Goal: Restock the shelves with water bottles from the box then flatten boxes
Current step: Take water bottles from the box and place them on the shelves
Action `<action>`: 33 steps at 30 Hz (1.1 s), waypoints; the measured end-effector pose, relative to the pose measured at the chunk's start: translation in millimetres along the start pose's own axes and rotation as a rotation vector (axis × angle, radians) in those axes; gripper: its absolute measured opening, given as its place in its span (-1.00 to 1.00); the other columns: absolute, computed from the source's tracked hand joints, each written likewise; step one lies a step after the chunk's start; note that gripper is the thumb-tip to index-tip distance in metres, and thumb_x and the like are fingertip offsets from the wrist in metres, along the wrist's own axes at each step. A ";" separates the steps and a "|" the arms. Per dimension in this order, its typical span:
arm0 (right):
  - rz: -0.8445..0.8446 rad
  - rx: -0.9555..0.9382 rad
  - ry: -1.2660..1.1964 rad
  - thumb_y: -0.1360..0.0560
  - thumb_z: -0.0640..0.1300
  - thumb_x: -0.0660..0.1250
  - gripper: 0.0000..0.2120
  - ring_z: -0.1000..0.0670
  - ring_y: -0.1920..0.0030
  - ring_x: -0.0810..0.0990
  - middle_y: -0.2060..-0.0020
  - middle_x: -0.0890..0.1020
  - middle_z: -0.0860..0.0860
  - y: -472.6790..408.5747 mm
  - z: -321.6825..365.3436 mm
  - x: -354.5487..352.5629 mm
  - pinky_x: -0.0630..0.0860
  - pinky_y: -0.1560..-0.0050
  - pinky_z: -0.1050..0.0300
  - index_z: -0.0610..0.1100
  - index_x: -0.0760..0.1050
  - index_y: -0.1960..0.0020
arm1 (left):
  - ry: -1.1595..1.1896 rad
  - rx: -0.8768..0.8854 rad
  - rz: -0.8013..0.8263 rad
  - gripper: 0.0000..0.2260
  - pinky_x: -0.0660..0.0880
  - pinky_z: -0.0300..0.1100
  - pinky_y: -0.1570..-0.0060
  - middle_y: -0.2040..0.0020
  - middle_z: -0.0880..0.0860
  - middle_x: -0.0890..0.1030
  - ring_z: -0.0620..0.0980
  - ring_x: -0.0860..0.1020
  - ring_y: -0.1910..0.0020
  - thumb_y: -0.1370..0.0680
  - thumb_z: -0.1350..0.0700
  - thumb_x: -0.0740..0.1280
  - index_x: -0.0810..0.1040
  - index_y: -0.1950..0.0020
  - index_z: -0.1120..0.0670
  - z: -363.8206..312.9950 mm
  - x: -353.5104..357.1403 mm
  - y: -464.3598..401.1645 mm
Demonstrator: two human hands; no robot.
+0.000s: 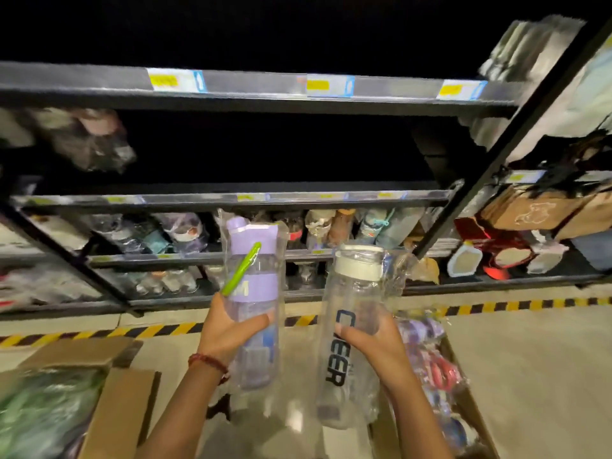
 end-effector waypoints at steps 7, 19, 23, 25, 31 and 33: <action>0.150 -0.038 0.020 -0.31 -0.24 0.54 -0.53 0.03 0.03 0.67 0.06 0.69 -0.01 -44.2 36.3 130.0 0.57 0.17 0.24 -0.08 0.47 -0.15 | 0.065 -0.036 -0.202 -0.31 0.51 -0.22 0.21 0.02 -0.03 0.54 -0.02 0.54 0.05 0.02 0.04 0.57 0.40 -0.04 -0.01 -3.5 -115.8 -41.3; 0.309 -0.060 0.034 -0.32 -0.17 0.55 -0.58 0.01 0.07 0.67 0.03 0.67 -0.06 -114.3 103.0 358.9 0.62 0.12 0.07 -0.07 0.46 -0.10 | -0.044 -0.071 -0.307 -0.14 0.63 0.00 0.27 0.00 0.14 0.62 0.12 0.64 0.10 -0.04 -0.18 0.63 0.44 -0.20 0.18 -27.8 -314.4 -153.0; 0.353 -0.057 -0.013 -0.32 -0.17 0.55 -0.55 -0.02 0.08 0.68 0.03 0.67 -0.08 -145.4 121.7 410.5 0.62 0.14 0.07 -0.10 0.48 -0.14 | -0.043 -0.015 -0.346 -0.14 0.62 0.02 0.29 0.00 0.23 0.61 0.15 0.62 0.15 -0.02 -0.20 0.54 0.45 -0.21 0.17 -47.2 -349.8 -196.8; 0.366 -0.059 -0.006 -0.24 -0.06 0.57 -0.45 -0.04 0.06 0.68 0.01 0.67 -0.09 -165.4 128.2 433.3 0.63 0.10 0.01 -0.09 0.47 -0.17 | 0.008 0.007 -0.337 -0.11 0.61 -0.03 0.29 -0.05 0.24 0.58 0.10 0.60 0.13 -0.01 -0.16 0.53 0.42 -0.26 0.17 -52.2 -361.8 -223.2; 0.350 -0.123 -0.055 -0.36 -0.16 0.52 -0.59 -0.03 0.09 0.68 0.05 0.67 -0.07 -242.8 144.1 491.8 0.61 0.22 0.15 -0.10 0.48 -0.16 | 0.045 0.080 -0.333 -0.15 0.58 -0.20 0.24 0.00 0.10 0.63 -0.09 0.63 0.15 -0.03 -0.17 0.57 0.48 -0.23 0.17 -52.1 -396.5 -309.2; 0.328 -0.138 -0.093 -0.36 -0.13 0.52 -0.55 -0.05 0.03 0.66 -0.04 0.63 -0.12 -263.0 149.9 504.8 0.63 0.07 0.02 -0.10 0.46 -0.19 | 0.094 0.109 -0.344 -0.32 0.40 -0.41 0.49 0.28 0.01 0.58 -0.28 0.51 0.47 -0.14 0.03 0.59 0.51 -0.17 0.27 -55.1 -402.3 -330.6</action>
Point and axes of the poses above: each hand's wrist, its own y-axis away from the middle knuckle, its own x-axis out of the palm, z = x × y, the point moved 5 cm from there along -y, towards the middle knuckle
